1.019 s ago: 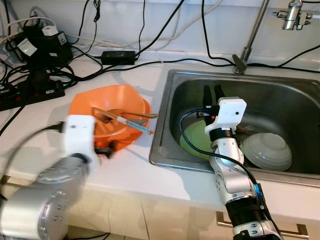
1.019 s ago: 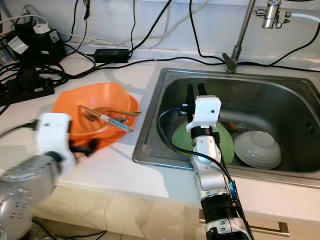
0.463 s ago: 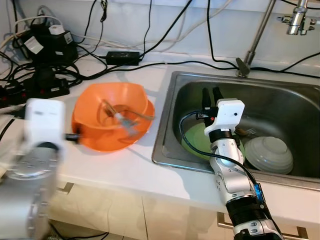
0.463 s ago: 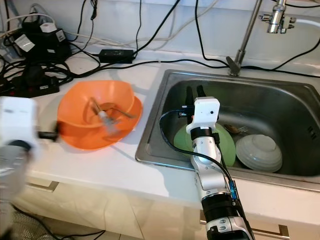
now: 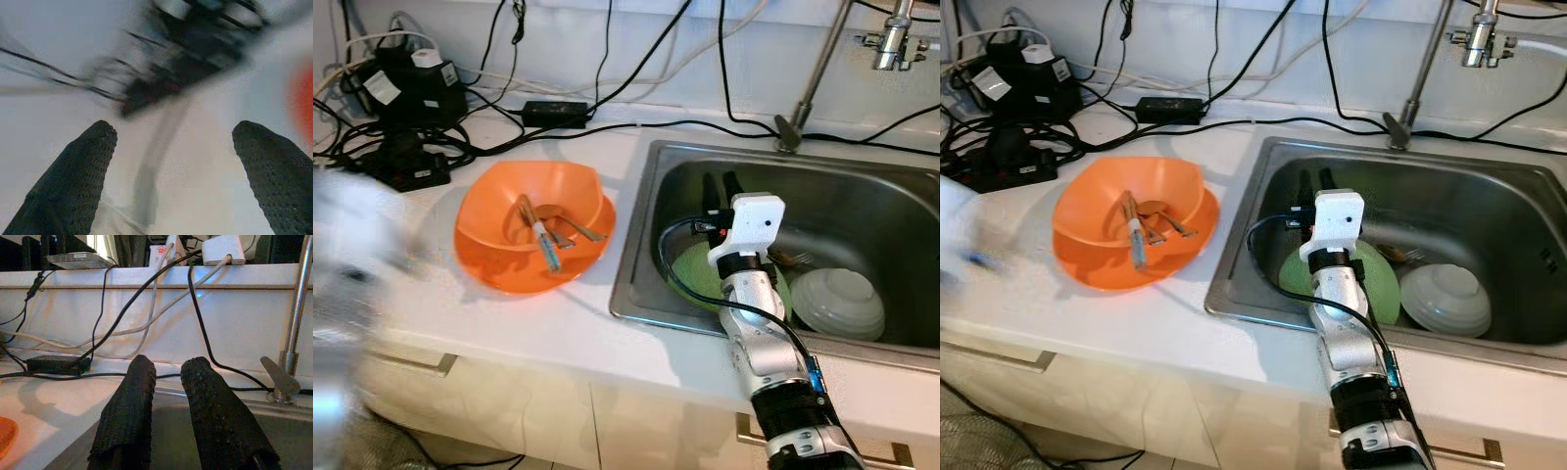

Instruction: Kitchen organization

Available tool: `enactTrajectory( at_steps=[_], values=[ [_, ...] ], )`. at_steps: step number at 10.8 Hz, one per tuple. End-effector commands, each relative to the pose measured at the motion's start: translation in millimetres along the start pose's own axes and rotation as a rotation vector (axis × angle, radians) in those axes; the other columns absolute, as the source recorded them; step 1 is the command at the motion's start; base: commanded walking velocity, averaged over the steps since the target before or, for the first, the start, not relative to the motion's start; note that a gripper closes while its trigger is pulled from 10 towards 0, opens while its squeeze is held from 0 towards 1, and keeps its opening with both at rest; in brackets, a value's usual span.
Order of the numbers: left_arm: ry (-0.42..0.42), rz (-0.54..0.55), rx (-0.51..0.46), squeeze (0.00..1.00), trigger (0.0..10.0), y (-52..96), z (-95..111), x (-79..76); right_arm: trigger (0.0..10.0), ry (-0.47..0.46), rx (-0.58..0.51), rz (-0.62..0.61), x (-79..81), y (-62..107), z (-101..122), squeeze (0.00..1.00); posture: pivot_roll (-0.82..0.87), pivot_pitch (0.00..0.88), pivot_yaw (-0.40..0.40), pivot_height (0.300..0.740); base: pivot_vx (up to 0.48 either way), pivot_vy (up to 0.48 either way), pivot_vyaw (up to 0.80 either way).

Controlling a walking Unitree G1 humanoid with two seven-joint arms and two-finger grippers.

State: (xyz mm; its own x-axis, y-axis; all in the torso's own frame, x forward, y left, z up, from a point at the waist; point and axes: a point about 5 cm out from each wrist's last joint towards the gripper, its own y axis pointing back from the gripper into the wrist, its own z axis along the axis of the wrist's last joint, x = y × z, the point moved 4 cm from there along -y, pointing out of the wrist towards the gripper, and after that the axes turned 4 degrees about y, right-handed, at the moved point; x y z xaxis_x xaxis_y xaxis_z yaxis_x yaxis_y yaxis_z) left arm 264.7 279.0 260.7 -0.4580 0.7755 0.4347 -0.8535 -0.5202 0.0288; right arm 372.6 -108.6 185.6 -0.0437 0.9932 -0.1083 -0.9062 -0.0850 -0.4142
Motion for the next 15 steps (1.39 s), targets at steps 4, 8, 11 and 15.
enactTrajectory(
  at_steps=[4, 8, 11, 15],
  values=[
    [0.128, 0.036, -0.361, 0.0, 10.0, -7.3, 62.6, -2.8, 10.0, 0.133, 0.034, -0.107, -60.0, 18.7, -11.3, 0.0, 0.15, 0.043, 0.061, 0.74, 0.0, 0.0, 0.0],
    [0.24, -0.218, -0.48, 0.0, 10.0, -12.5, 60.8, -67.5, 10.0, 0.229, 0.042, -0.171, -97.1, 43.9, -3.9, 0.0, 0.08, 0.035, 0.091, 0.74, 0.0, 0.0, 0.0],
    [0.25, -0.349, -0.57, 0.0, 10.0, -8.2, 56.4, -102.3, 10.0, 0.215, 0.103, -0.122, -97.4, 68.2, -8.3, 0.0, 0.06, 0.023, 0.1, 0.74, 0.0, 0.0, 0.0],
    [0.231, -0.67, -0.599, 0.0, 10.0, 7.5, 47.7, -144.9, 10.0, 0.12, 0.188, -0.014, -85.8, 81.2, -22.1, 0.0, 0.04, 0.0, 0.11, 0.74, 0.0, 0.0, 0.0]
  ],
)
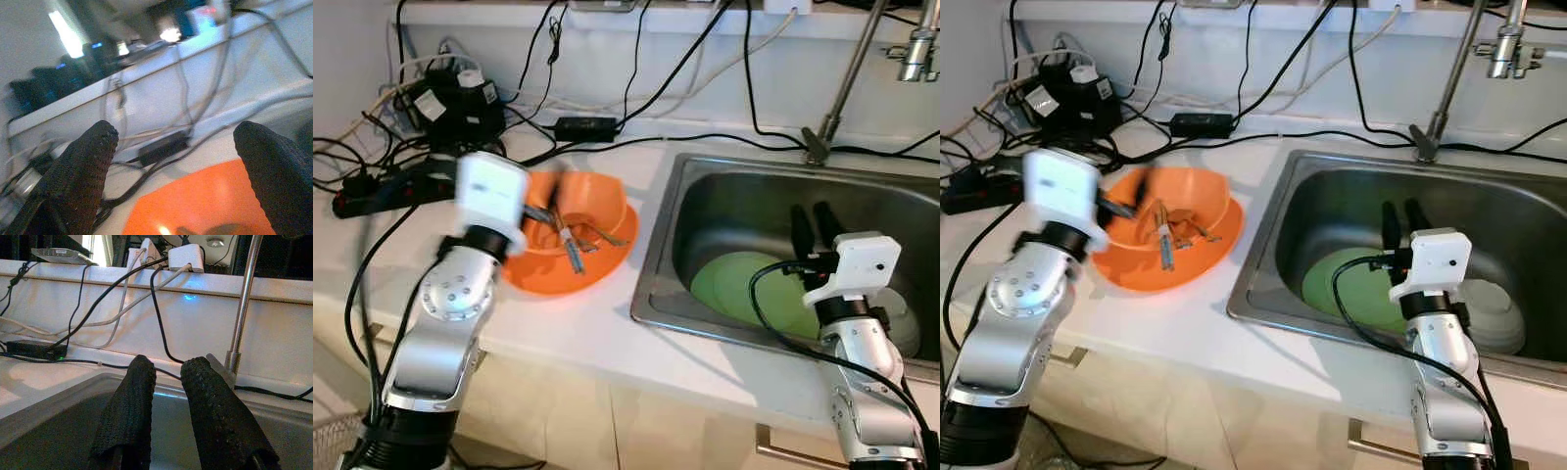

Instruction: Kitchen organization

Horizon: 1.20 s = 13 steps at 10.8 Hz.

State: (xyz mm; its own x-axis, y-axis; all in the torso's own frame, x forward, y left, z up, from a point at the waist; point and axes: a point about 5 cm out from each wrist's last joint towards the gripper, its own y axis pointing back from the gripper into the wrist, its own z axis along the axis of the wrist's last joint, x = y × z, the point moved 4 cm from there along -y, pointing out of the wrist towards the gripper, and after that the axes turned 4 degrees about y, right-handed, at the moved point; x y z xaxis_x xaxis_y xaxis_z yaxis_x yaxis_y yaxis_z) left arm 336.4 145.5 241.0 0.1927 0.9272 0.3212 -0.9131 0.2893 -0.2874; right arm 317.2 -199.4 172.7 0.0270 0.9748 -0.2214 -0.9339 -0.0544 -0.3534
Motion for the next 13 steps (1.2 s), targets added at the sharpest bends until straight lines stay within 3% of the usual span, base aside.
enactTrajectory(
  at_steps=[1, 4, 6, 9, 10, 11, 12, 13],
  values=[
    [-0.029, -0.094, -0.004, 0.0, 10.0, 5.1, -0.4, -10.0, 10.0, -0.041, 0.128, 0.019, 10.2, 16.3, -30.8, 0.0, 0.05, 0.0, 0.113, 0.74, 0.0, 0.0, 0.0],
    [-0.08, -0.232, 0.02, 0.0, 10.0, 17.5, -6.3, -26.7, 10.0, -0.09, 0.148, 0.062, 27.5, 12.3, -36.9, 0.0, 0.08, 0.009, 0.105, 0.74, 0.0, 0.0, 0.0],
    [-0.114, -0.364, 0.004, 0.0, 10.0, 22.6, 11.9, -38.9, 10.0, -0.099, 0.152, 0.089, 35.7, 8.6, -38.2, 0.0, 0.1, 0.027, 0.098, 0.74, 0.0, 0.0, 0.0],
    [-0.156, -0.464, -0.004, 0.0, 10.0, 27.2, 24.1, -53.0, 10.0, -0.116, 0.148, 0.102, 42.6, 4.6, -38.3, 0.0, 0.1, 0.034, 0.096, 0.74, 0.0, 0.0, 0.0],
    [-0.188, -0.495, 0.017, 0.0, 10.0, 31.9, 20.8, -56.2, 10.0, -0.117, 0.147, 0.106, 43.2, 4.0, -38.3, 0.0, 0.1, 0.036, 0.095, 0.74, 0.0, 0.0, 0.0],
    [-0.248, -0.56, 0.096, 0.0, 10.0, 46.2, 8.9, -62.0, 10.0, -0.117, 0.146, 0.112, 43.6, 2.3, -38.9, 0.0, 0.11, 0.039, 0.094, 0.74, 0.0, 0.0, 0.0],
    [-0.246, -0.557, 0.099, 0.0, 10.0, 46.6, 8.7, -61.9, 10.0, -0.117, 0.146, 0.112, 43.6, 2.2, -38.9, 0.0, 0.11, 0.039, 0.094, 0.74, 0.0, 0.0, 0.0],
    [-0.298, -0.532, 0.111, 0.0, 10.0, 44.0, 7.1, -58.7, 10.0, -0.119, 0.146, 0.114, 44.7, 1.3, -39.4, 0.0, 0.12, 0.04, 0.09, 0.74, 0.0, 0.0, 0.0]
  ],
)
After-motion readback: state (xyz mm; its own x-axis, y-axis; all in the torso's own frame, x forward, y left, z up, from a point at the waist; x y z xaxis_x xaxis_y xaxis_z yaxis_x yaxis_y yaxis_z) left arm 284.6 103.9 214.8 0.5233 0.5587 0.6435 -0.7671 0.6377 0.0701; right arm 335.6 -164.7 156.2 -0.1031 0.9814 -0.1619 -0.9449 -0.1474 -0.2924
